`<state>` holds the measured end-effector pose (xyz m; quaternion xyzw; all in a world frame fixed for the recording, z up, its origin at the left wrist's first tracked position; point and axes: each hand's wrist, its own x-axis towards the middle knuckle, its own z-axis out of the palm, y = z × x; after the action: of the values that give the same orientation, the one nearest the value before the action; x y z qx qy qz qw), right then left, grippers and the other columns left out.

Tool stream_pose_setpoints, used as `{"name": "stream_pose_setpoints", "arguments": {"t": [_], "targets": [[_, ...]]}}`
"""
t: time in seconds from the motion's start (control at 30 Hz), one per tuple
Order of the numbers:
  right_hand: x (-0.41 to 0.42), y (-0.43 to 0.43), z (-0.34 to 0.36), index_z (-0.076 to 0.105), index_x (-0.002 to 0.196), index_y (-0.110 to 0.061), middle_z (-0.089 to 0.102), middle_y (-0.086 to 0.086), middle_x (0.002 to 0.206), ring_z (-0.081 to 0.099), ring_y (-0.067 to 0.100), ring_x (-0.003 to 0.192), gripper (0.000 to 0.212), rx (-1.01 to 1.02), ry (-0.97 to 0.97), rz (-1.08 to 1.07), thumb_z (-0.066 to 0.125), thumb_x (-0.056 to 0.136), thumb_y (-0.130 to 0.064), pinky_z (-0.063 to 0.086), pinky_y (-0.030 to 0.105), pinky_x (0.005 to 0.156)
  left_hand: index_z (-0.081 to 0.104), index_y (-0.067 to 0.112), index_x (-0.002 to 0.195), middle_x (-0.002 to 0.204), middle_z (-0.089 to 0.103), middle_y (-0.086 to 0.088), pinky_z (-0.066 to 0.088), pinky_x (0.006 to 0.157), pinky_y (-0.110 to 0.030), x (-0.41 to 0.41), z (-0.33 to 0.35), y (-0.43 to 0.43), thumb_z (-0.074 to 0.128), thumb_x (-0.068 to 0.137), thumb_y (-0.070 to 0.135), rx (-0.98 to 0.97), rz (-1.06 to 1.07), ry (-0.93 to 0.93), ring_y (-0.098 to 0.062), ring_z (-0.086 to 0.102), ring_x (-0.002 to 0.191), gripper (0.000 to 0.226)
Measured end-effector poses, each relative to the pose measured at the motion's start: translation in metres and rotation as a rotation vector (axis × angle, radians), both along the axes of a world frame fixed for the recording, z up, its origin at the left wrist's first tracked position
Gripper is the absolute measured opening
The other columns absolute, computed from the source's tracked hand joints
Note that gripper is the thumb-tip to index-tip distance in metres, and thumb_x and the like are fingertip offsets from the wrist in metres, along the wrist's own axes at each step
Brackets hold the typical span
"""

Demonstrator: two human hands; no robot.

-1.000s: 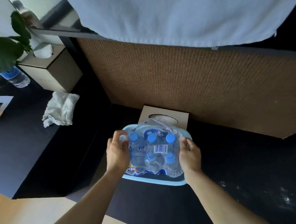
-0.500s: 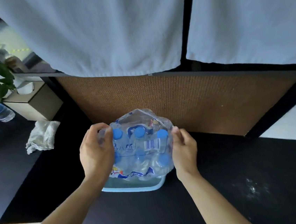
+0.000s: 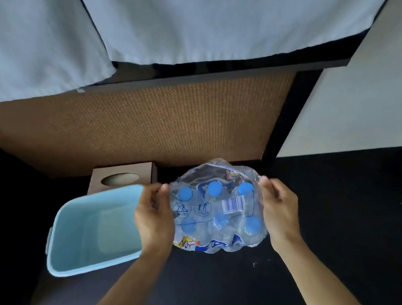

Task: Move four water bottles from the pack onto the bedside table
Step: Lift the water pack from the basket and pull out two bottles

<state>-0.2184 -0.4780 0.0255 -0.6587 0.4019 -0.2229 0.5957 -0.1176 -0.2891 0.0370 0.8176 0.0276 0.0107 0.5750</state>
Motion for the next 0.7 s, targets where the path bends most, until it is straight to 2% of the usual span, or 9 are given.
{"name": "stream_pose_setpoints", "arguments": {"t": [0.07,0.13,0.23,0.33,0.47,0.6,0.63,0.7], "targets": [[-0.009,-0.018,-0.015,0.058,0.065,-0.020,0.046,-0.013,0.052,0.040,0.001,0.050,0.040,0.003,0.041,-0.021,0.054,0.102,-0.035,0.040,0.029,0.055,0.063,0.010,0.094,0.069,0.059,-0.003,0.043,0.050,-0.007,-0.009,-0.019,-0.017,0.059,0.103,0.020,-0.007,-0.041,0.041,0.005,0.054,0.054,0.014],[-0.016,-0.032,-0.030,0.058,0.065,-0.021,0.045,-0.010,0.056,0.040,0.005,0.053,0.040,0.003,0.077,-0.044,0.054,0.102,-0.034,0.039,0.029,0.056,0.063,0.017,0.091,0.071,0.062,-0.010,0.043,0.050,-0.010,-0.014,-0.036,-0.030,0.059,0.102,0.022,0.006,-0.061,0.075,0.001,0.052,0.055,0.012],[-0.026,-0.046,-0.047,0.060,0.072,-0.009,0.046,0.000,0.061,0.041,0.012,0.058,0.041,0.011,0.118,-0.044,0.054,0.102,-0.036,0.038,0.031,0.057,0.061,0.031,0.083,0.078,0.068,-0.010,0.043,0.057,-0.015,-0.015,-0.059,-0.041,0.062,0.100,0.025,0.027,-0.086,0.088,-0.004,0.052,0.061,0.018],[-0.033,-0.054,-0.058,0.054,0.073,0.001,0.041,0.004,0.063,0.037,0.016,0.060,0.046,0.052,0.132,-0.047,0.054,0.102,-0.034,0.034,0.034,0.057,0.061,0.029,0.083,0.074,0.066,0.000,0.043,0.059,-0.014,-0.015,-0.072,-0.048,0.062,0.100,0.025,0.057,-0.117,0.116,-0.001,0.054,0.063,0.017],[-0.033,-0.057,-0.066,0.052,0.063,-0.014,0.042,0.000,0.060,0.038,0.013,0.059,0.044,0.068,0.140,-0.083,0.055,0.102,-0.035,0.036,0.032,0.057,0.060,0.027,0.082,0.068,0.060,0.005,0.043,0.057,-0.012,-0.010,-0.081,-0.055,0.063,0.099,0.026,0.072,-0.099,0.132,0.002,0.053,0.058,0.018],[-0.035,-0.056,-0.075,0.059,0.076,-0.004,0.049,0.006,0.067,0.045,0.017,0.064,0.042,0.072,0.157,-0.111,0.054,0.102,-0.037,0.043,0.035,0.063,0.059,0.022,0.086,0.070,0.060,0.005,0.043,0.058,-0.014,-0.011,-0.089,-0.050,0.059,0.101,0.030,0.117,-0.094,0.167,0.000,0.053,0.060,0.017],[-0.035,-0.055,-0.075,0.061,0.079,-0.004,0.051,0.005,0.068,0.048,0.016,0.064,0.041,0.079,0.168,-0.107,0.053,0.102,-0.036,0.045,0.035,0.065,0.058,0.021,0.089,0.073,0.062,0.004,0.044,0.060,-0.015,-0.013,-0.089,-0.048,0.056,0.101,0.033,0.132,-0.120,0.181,-0.002,0.056,0.064,0.017],[-0.035,-0.056,-0.076,0.065,0.084,-0.011,0.056,0.001,0.070,0.053,0.015,0.067,0.033,0.113,0.185,-0.082,0.051,0.103,-0.034,0.047,0.031,0.068,0.055,0.021,0.095,0.083,0.065,0.002,0.047,0.068,-0.027,-0.017,-0.091,-0.044,0.050,0.103,0.040,0.172,-0.194,0.235,-0.008,0.060,0.076,0.021]]}}
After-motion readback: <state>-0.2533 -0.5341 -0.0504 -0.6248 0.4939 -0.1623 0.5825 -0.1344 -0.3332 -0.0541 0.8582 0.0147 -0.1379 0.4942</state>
